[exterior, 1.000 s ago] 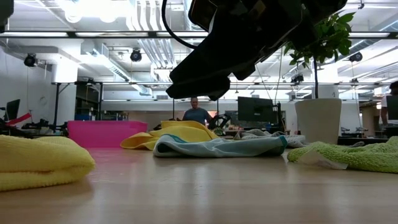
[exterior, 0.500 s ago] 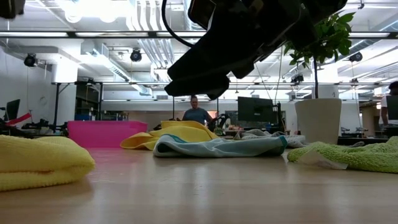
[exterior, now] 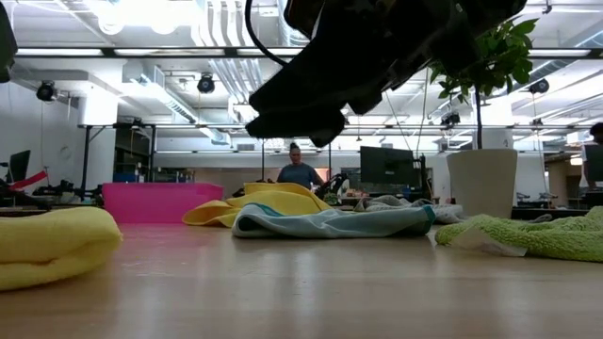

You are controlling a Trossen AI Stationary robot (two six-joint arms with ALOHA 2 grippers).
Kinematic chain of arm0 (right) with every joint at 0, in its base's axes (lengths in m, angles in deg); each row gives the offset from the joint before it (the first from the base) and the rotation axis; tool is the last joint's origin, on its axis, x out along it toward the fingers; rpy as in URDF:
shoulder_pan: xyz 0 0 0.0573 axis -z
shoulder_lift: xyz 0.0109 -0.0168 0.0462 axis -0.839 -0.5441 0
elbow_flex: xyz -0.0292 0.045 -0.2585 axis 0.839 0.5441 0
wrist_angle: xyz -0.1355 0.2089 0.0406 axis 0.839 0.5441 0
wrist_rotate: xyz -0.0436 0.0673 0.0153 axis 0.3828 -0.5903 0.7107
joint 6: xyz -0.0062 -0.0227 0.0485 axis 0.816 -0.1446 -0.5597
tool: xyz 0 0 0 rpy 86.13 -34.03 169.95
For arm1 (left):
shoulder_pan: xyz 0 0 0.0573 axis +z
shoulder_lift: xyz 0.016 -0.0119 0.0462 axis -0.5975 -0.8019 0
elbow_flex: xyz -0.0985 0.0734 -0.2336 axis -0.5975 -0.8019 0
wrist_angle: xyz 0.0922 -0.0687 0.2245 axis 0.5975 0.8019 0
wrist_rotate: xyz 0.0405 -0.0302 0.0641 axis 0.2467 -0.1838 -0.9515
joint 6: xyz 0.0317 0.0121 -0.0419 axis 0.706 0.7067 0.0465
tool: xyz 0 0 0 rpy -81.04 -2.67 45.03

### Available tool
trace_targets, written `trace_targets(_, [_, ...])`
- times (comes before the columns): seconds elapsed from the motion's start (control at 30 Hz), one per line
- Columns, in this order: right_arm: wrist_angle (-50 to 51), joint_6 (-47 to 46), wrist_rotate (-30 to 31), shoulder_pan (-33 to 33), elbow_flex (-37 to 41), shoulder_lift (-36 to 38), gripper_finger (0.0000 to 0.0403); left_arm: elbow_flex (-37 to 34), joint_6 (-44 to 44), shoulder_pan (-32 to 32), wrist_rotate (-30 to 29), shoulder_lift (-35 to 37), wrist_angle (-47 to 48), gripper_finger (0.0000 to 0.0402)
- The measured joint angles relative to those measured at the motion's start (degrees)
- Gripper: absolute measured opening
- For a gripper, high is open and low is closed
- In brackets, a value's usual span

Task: Fold microfiber towels
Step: Fold the bottom yellow microfiber cloth

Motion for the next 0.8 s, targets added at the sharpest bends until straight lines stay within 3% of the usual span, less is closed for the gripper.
trace_targets(0.27, [-13.70, -1.39, -0.34, -1.47, -1.50, -7.74, 0.0171, 0.04, 0.37, 0.03, 0.02, 1.53, 0.54, 0.0088])
trace_targets(0.6, [-10.90, 1.94, -4.50, -1.49, -14.20, -16.81, 0.0079, 0.02, 0.88, 0.08, 0.94, 8.17, 5.62, 0.0088])
trace_targets(0.7, [-8.47, 2.71, -4.63, -1.47, -17.44, -19.12, 0.0055, -0.04, 0.86, 0.10, 0.10, 10.67, 12.08, 0.0088])
trace_targets(0.8, [-7.14, 2.69, -4.63, -1.47, -19.82, -21.48, 0.0037, -0.07, 0.80, 0.06, -5.21, 11.87, 20.83, 0.0088])
